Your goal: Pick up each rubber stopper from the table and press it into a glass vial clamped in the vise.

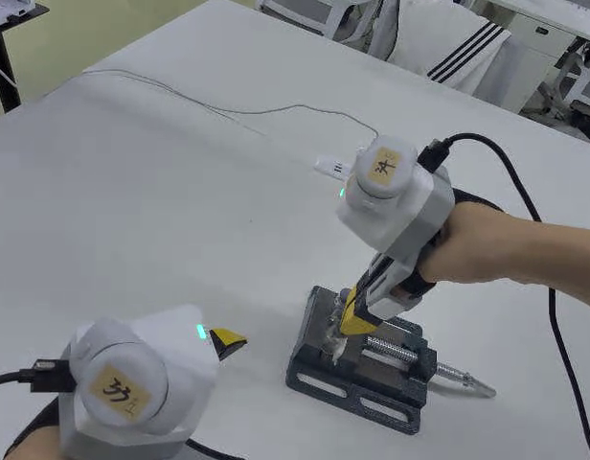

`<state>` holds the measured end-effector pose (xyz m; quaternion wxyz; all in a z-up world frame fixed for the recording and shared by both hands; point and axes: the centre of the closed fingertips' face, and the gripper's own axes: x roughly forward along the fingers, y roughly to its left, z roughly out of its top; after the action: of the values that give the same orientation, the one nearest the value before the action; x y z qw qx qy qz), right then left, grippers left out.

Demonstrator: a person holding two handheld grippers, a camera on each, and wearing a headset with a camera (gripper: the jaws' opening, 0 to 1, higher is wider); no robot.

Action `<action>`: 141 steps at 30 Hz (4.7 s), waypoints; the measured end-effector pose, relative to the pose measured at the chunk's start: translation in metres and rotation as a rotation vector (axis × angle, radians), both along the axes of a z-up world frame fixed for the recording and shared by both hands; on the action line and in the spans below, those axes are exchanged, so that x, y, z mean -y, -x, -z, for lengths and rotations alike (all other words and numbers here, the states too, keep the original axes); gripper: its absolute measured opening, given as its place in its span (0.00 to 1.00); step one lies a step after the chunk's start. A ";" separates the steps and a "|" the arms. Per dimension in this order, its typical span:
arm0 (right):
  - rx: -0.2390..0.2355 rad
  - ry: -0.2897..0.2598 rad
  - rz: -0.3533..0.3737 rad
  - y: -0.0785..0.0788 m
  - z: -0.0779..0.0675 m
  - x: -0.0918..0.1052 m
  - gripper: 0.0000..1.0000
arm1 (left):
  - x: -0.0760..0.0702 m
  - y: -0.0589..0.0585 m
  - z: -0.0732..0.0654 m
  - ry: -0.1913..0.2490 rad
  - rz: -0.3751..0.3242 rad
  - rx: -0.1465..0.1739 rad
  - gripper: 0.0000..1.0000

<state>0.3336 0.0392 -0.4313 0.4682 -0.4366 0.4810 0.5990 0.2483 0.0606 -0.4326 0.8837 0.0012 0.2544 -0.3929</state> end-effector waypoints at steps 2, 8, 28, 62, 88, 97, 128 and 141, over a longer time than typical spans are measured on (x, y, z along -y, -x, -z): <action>-0.007 0.010 0.002 -0.001 0.000 -0.001 0.00 | -0.001 0.000 0.000 -0.001 -0.001 0.000 0.90; -0.023 0.038 -0.011 -0.001 0.001 -0.001 0.00 | -0.003 -0.001 0.001 0.000 -0.008 -0.002 0.90; -0.058 0.042 -0.001 -0.003 0.003 -0.002 0.00 | -0.002 -0.002 0.005 0.004 -0.011 -0.013 0.90; 0.064 -0.024 -0.081 0.002 0.000 0.002 0.00 | -0.018 0.000 -0.030 -0.083 -0.052 0.054 0.91; 0.193 -0.354 0.241 -0.003 -0.010 0.010 0.53 | -0.024 0.009 -0.046 -0.109 -0.111 0.085 0.91; 0.191 -0.425 0.344 0.017 -0.004 0.048 0.87 | -0.022 0.012 -0.047 -0.100 -0.118 0.090 0.91; 0.156 -0.670 0.695 0.073 -0.015 0.124 0.99 | -0.029 0.011 -0.048 -0.115 -0.117 0.082 0.99; 0.182 -0.720 0.781 0.086 -0.016 0.144 0.99 | -0.030 0.012 -0.046 -0.115 -0.107 0.067 0.99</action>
<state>0.2476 -0.1052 -0.4157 0.8160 -0.0876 0.3292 0.4671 0.2361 0.0905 -0.3870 0.9100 0.0516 0.2464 -0.3296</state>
